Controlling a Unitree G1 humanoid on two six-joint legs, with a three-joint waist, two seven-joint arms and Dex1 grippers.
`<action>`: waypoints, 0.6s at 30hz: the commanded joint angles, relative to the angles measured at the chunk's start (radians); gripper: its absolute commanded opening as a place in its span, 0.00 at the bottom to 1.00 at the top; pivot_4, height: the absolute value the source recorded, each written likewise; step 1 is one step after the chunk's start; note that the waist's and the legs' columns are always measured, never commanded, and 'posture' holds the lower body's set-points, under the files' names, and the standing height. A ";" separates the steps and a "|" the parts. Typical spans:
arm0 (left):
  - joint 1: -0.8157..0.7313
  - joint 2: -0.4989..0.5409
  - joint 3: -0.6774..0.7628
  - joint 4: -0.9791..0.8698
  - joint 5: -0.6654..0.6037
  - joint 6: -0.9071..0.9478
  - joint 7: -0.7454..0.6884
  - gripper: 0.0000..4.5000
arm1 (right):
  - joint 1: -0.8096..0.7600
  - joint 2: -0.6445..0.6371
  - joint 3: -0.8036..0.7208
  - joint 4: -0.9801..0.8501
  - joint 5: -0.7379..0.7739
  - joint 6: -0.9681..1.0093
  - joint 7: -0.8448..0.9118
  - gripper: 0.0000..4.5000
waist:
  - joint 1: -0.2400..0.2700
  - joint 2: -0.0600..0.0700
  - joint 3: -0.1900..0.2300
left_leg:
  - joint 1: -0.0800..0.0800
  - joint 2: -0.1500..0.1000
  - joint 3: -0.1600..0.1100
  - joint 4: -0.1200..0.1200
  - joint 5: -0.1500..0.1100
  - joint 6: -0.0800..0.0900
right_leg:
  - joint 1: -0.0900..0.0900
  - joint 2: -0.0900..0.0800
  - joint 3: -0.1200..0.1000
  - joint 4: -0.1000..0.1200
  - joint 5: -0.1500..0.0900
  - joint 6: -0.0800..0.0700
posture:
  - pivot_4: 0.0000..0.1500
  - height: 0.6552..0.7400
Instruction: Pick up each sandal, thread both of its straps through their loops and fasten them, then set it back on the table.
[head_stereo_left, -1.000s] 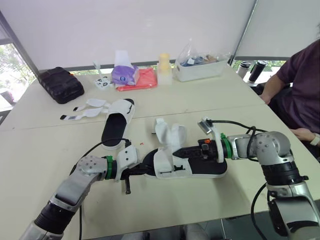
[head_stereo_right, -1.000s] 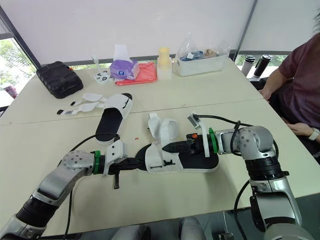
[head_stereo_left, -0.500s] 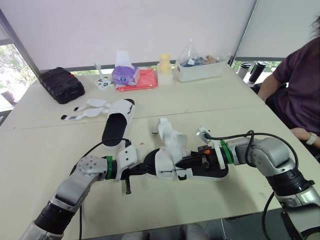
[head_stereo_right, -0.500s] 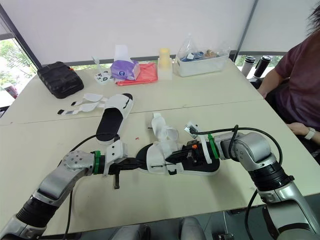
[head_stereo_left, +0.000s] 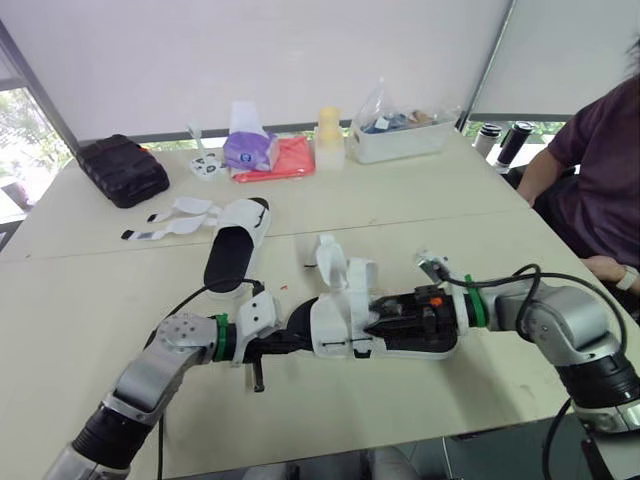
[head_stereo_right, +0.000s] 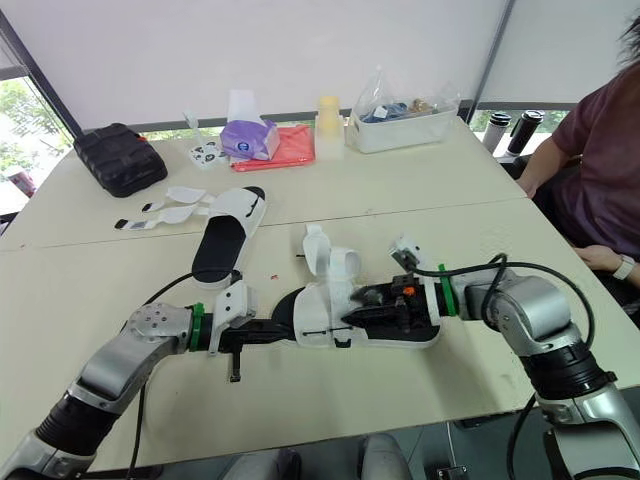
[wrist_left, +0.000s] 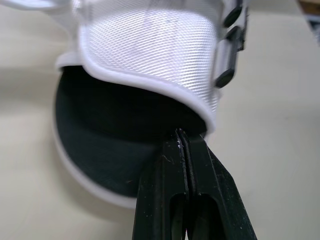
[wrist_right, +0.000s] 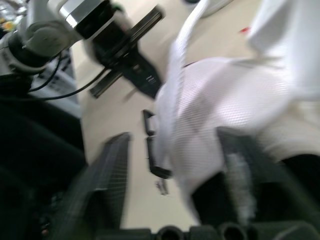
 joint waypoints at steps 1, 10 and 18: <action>-0.004 -0.002 -0.009 -0.001 0.000 -0.004 -0.007 0.00 | 0.050 -0.081 -0.131 -0.041 0.043 0.026 0.015 0.65 | 0.004 0.000 0.000 | 0.000 0.000 0.000 0.000 0.000 0.000 | 0.000 0.000 0.000 0.000 0.000 0.000 | 1.00 1.00; -0.024 -0.021 -0.022 0.025 0.002 -0.011 -0.017 0.00 | 0.448 -0.036 -0.249 -0.389 0.263 0.158 -0.117 0.65 | -0.001 0.000 0.000 | 0.001 0.000 0.000 0.000 0.000 0.000 | 0.002 -0.001 0.000 -0.001 0.001 0.001 | 1.00 1.00; -0.027 -0.020 -0.027 0.013 -0.009 0.007 -0.046 0.00 | 0.464 0.107 -0.226 -0.392 0.255 0.128 -0.288 0.65 | 0.001 0.000 0.000 | 0.002 0.000 0.000 0.001 0.000 -0.001 | 0.003 0.000 0.000 -0.002 0.001 0.002 | 1.00 1.00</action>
